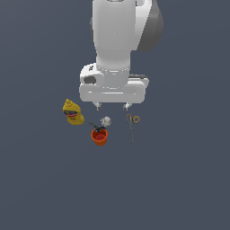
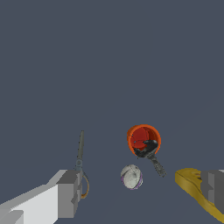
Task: Pick up a designated object from a clutter of objects.
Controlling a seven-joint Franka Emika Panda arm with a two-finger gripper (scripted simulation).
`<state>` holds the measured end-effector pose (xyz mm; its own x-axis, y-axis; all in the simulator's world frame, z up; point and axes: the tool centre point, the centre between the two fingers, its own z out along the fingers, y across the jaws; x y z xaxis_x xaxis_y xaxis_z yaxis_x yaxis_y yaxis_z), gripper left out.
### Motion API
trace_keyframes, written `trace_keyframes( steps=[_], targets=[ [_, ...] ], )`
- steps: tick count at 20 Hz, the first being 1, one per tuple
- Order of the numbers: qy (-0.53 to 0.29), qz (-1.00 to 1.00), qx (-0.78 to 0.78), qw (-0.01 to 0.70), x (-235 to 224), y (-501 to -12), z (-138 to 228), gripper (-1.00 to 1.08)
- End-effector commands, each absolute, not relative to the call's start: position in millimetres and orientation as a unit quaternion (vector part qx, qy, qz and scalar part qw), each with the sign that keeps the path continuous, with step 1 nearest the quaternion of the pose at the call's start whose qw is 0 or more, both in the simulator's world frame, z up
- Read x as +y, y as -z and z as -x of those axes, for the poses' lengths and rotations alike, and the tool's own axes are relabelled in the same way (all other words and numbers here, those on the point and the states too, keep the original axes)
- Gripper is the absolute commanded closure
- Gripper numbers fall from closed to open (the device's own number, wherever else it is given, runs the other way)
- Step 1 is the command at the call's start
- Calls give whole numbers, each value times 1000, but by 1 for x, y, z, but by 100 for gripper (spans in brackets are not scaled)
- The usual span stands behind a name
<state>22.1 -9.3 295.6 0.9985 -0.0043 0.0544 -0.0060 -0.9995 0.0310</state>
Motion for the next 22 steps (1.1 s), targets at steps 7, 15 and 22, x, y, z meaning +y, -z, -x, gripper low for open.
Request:
trace_keyframes(
  steps=[7, 15, 22],
  targets=[
    [-21, -999, -44, 12, 21, -226, -12, -92],
    [-12, -995, -97, 7, 58, -142, 19, -92],
    [-5, -991, -134, 3, 80, -89, 51, -92]
  ],
)
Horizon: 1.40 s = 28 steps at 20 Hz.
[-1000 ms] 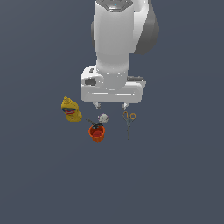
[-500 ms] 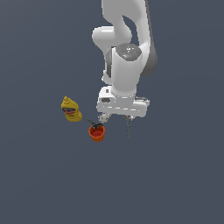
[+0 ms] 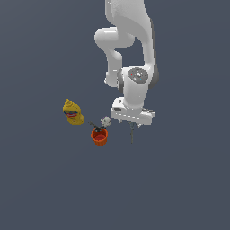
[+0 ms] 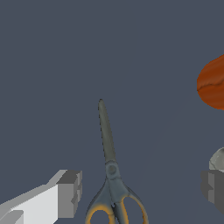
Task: Pick up a designated object from a clutter of objects.
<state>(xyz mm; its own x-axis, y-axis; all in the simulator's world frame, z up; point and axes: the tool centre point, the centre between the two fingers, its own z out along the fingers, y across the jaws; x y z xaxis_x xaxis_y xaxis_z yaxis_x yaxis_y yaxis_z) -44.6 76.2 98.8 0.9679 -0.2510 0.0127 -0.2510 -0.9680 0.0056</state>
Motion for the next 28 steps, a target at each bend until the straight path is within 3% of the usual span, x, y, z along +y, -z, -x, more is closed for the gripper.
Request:
trace_keyframes(
  steps=[1, 10, 28],
  targets=[
    [-4, -990, -138, 2, 82, -84, 55, -92],
    [0, -987, -159, 0, 93, -59, 76, -92],
    [0, -987, -159, 0, 93, -14, 77, -92]
  ],
)
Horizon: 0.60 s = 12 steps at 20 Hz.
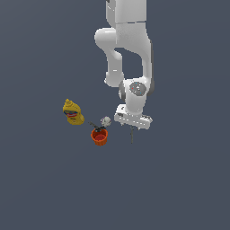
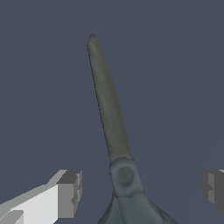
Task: Pick up a designated object from a clutter of objects.
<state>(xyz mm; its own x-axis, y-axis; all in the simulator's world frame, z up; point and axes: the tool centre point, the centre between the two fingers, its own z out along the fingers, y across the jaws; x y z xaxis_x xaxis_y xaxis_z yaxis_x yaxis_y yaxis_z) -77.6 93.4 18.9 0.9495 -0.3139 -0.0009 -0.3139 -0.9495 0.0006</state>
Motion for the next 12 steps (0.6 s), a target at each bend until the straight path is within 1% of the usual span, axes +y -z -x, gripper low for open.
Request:
trace_keyframes(
  steps=[1, 5, 6, 12],
  targets=[
    [0, -987, -159, 0, 94, -12, 77, -92],
    [0, -987, -159, 0, 93, -8, 77, -92],
    [0, -987, -159, 0, 93, -8, 77, 108],
    [0, -987, -159, 0, 93, -8, 77, 108]
  ],
)
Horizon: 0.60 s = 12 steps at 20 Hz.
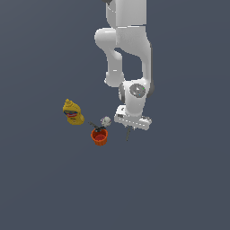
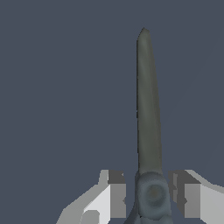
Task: Pick up a designated object from a clutter of objects.
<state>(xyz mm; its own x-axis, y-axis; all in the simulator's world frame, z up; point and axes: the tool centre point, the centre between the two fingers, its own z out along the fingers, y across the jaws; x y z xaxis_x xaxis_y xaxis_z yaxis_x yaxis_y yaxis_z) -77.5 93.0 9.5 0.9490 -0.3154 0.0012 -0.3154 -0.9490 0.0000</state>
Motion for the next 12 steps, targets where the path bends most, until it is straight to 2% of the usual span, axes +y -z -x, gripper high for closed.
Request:
trace_keyframes(
  steps=[1, 12],
  targets=[
    [0, -987, -159, 0, 93, -8, 77, 108],
    [-1, -987, -159, 0, 94, -24, 77, 108]
  ],
)
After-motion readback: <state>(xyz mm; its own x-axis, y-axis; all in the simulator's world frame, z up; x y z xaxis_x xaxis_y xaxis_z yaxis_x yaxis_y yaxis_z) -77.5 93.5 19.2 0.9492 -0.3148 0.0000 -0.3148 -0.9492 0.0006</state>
